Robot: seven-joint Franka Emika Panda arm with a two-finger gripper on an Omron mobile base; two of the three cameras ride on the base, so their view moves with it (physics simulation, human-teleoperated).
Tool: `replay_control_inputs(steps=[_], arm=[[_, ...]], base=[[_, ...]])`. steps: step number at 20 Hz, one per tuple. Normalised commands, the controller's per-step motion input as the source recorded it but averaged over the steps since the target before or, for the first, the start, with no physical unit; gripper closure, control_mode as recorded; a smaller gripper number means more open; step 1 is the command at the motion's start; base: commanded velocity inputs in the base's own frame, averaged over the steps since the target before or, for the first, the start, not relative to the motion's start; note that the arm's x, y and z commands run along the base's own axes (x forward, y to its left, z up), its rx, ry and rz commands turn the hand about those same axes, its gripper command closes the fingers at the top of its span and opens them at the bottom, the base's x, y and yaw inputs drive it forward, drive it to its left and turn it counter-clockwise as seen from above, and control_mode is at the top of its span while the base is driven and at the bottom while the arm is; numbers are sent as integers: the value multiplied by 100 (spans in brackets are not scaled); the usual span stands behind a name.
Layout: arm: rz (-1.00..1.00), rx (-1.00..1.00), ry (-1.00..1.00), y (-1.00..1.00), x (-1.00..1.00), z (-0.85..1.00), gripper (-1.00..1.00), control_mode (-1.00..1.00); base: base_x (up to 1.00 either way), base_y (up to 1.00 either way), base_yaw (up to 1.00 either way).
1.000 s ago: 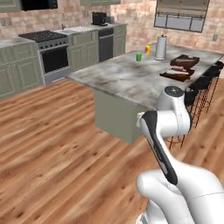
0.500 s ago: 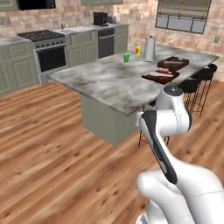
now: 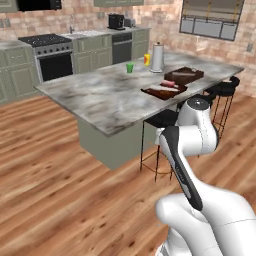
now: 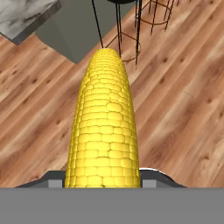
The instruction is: Gather the corn and carrot from the fridge and place them on a tray on the dining counter. Then gather the chicken drumstick and steak from the fridge and place them on the other tray.
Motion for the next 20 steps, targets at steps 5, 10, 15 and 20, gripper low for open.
replay_control_inputs(steps=[5, 10, 15, 20], arm=[[0, 0, 0, 0, 0, 0, 100, 100], [0, 0, 0, 0, 0, 0, 100, 100], [0, 0, 0, 0, 0, 0, 100, 100], [0, 0, 0, 0, 0, 0, 100, 100]], base=[[6, -100, 24], [24, -100, 29], [33, -100, 29], [8, -100, 33]])
